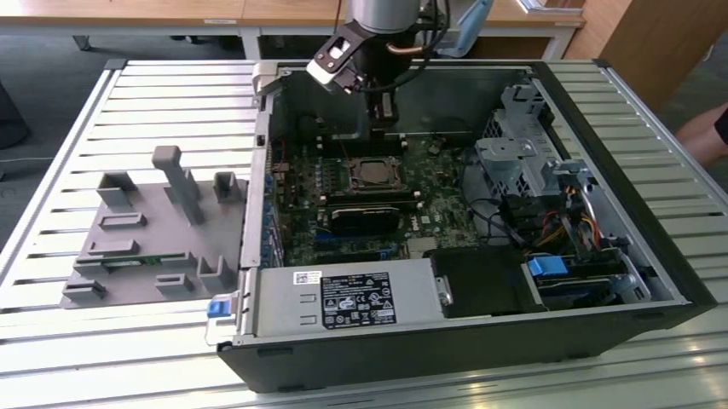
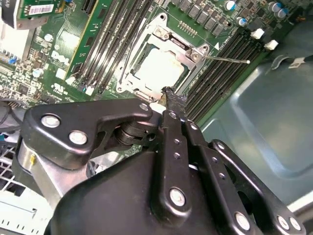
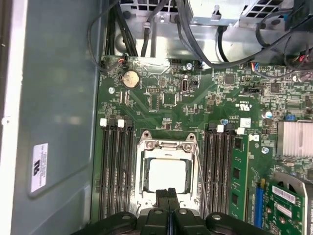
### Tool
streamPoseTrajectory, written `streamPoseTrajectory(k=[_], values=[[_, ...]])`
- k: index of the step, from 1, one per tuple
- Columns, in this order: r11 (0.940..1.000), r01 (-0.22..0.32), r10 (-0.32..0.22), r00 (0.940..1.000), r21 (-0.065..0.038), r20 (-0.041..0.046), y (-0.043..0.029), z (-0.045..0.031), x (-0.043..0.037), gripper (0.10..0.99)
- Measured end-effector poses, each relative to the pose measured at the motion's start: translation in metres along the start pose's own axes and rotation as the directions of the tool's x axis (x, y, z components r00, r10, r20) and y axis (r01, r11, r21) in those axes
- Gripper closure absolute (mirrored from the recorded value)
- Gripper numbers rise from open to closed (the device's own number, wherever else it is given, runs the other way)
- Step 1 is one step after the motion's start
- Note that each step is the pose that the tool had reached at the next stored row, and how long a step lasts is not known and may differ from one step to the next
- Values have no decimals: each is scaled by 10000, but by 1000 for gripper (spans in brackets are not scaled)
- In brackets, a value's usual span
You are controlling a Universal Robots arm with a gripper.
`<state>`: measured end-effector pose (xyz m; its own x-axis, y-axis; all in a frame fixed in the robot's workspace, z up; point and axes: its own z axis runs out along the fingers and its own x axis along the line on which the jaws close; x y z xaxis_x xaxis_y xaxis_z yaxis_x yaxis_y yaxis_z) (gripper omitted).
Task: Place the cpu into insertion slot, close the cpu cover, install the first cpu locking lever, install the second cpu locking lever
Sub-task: 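Install the first cpu locking lever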
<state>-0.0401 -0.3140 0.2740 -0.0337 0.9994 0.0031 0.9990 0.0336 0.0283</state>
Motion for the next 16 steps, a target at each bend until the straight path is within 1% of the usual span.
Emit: streamPoseTrajectory(k=[2, 3, 6, 8, 12, 16], values=[[10000, 30, -30, 10000, -1, -3, 1, -12, 0, 980], [9999, 150, -150, 9999, -1, -7, 1, -12, 1, 980], [9976, 698, -698, 9976, 2, -14, 0, -13, 0, 980], [9944, 1057, -1057, 9944, 3, -17, 0, -12, 0, 980], [9839, 1786, -1786, 9839, 7, -15, 0, -10, 0, 980], [9696, 2447, -2447, 9696, 6, -32, 0, -7, 0, 980]])
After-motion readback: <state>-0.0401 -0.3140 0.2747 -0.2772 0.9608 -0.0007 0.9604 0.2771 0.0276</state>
